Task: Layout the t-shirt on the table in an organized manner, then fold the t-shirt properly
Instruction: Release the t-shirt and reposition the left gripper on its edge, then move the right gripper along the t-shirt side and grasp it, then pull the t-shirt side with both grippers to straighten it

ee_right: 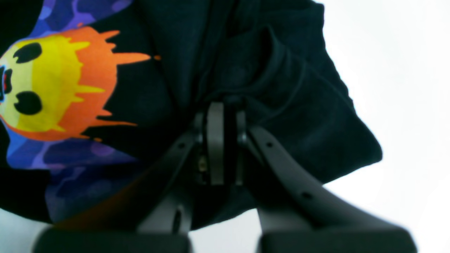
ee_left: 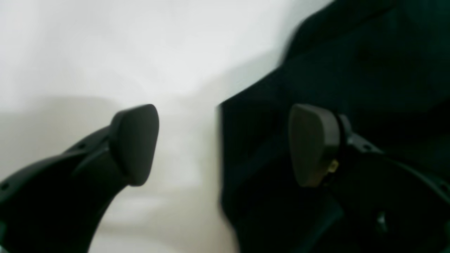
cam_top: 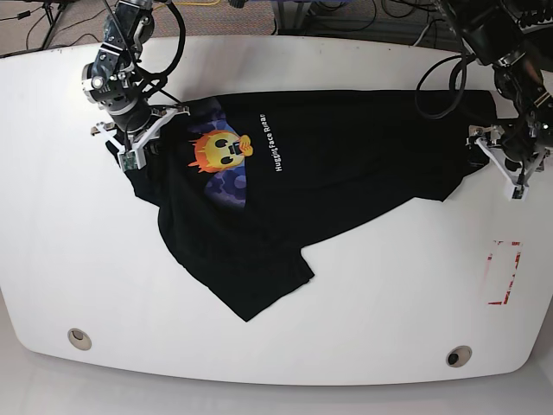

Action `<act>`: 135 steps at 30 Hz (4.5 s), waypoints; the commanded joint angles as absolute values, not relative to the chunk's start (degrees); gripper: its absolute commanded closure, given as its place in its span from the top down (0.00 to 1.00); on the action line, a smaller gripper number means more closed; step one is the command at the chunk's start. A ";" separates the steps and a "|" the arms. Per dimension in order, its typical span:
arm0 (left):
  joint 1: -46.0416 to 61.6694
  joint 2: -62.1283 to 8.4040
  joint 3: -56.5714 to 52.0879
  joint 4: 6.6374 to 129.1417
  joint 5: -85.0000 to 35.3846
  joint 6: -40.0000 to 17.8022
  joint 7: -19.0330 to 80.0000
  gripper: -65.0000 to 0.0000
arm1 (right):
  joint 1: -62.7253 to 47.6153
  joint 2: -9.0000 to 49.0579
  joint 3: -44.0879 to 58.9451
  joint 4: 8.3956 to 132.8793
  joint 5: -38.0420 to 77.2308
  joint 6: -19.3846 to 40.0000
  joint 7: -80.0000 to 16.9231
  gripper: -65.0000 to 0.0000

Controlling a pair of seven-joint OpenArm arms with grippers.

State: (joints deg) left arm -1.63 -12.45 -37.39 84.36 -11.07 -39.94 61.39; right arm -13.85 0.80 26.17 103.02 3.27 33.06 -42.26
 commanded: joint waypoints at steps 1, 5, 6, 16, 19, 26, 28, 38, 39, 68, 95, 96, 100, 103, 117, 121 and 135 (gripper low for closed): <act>-2.15 -13.41 -37.58 83.82 -11.47 -40.00 60.53 0.80 | -13.41 1.19 26.24 104.04 4.09 33.01 -41.10 0.00; -2.42 -13.41 -37.14 81.98 -11.47 -40.00 60.53 0.67 | -13.41 1.19 26.24 104.04 4.09 33.01 -41.10 0.00; -2.42 -13.41 -37.14 81.54 -11.47 -40.00 60.44 0.62 | -13.41 1.19 26.24 104.04 4.09 33.01 -41.10 0.00; -2.15 -13.41 -35.56 78.90 -11.21 -40.00 54.99 0.06 | -13.41 1.19 26.15 104.13 3.74 32.57 -41.27 0.04; -1.98 -13.49 -35.38 78.90 -11.21 -40.00 54.64 0.00 | -13.58 1.19 26.15 104.92 3.65 32.57 -41.27 0.22; -0.84 -13.58 -35.30 79.16 -11.21 -40.00 54.55 0.00 | -14.81 0.22 26.33 109.49 4.09 32.66 -41.27 0.83; -0.84 -13.67 -35.30 79.16 -11.21 -40.00 54.46 0.00 | -14.90 -0.31 26.33 111.34 4.09 32.75 -41.27 0.96; -0.84 -13.67 -35.21 79.08 -11.21 -40.00 54.46 0.00 | -7.52 -0.40 27.12 109.41 4.09 32.66 -41.19 0.93; -0.84 -13.67 -35.21 79.16 -11.21 -40.00 54.46 0.00 | -5.32 -0.22 27.30 107.91 4.09 32.75 -41.19 0.93; -0.92 -13.85 -35.30 79.16 -11.21 -40.00 54.37 0.00 | 23.16 9.27 27.21 55.16 4.09 33.10 -28.26 0.88; -1.19 -14.90 -35.12 79.25 -11.21 -40.00 54.37 0.00 | 23.16 3.74 26.77 54.46 3.65 33.10 -29.93 0.15; -1.19 -14.90 -35.12 79.25 -11.21 -40.00 54.37 0.00 | 23.16 3.82 26.77 54.55 3.65 33.10 -29.93 0.10; -1.27 -14.99 -35.12 79.25 -11.21 -40.00 54.29 0.00 | 22.90 3.82 26.77 57.36 3.65 33.10 -30.55 0.01; -1.27 -14.99 -35.12 80.22 -11.12 -40.00 53.05 0.00 | 22.20 3.74 26.77 61.05 3.65 33.10 -32.92 0.00; -0.84 -14.81 -35.21 93.41 -11.12 -40.00 52.53 0.00 | 12.62 1.98 19.47 87.52 3.65 33.10 -42.77 0.00; -0.66 -14.81 -35.21 97.27 -11.12 -40.00 52.62 0.00 | 9.54 1.98 16.66 93.76 3.65 32.75 -42.95 0.00; 1.19 -14.99 -34.15 102.46 -11.12 -40.00 53.05 0.00 | 6.64 1.98 13.58 97.19 3.56 32.66 -42.95 0.00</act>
State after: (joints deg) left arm 1.28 -14.02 -34.00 101.14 -10.68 -40.12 53.93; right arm 5.87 1.61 13.50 95.94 3.03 32.84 -44.14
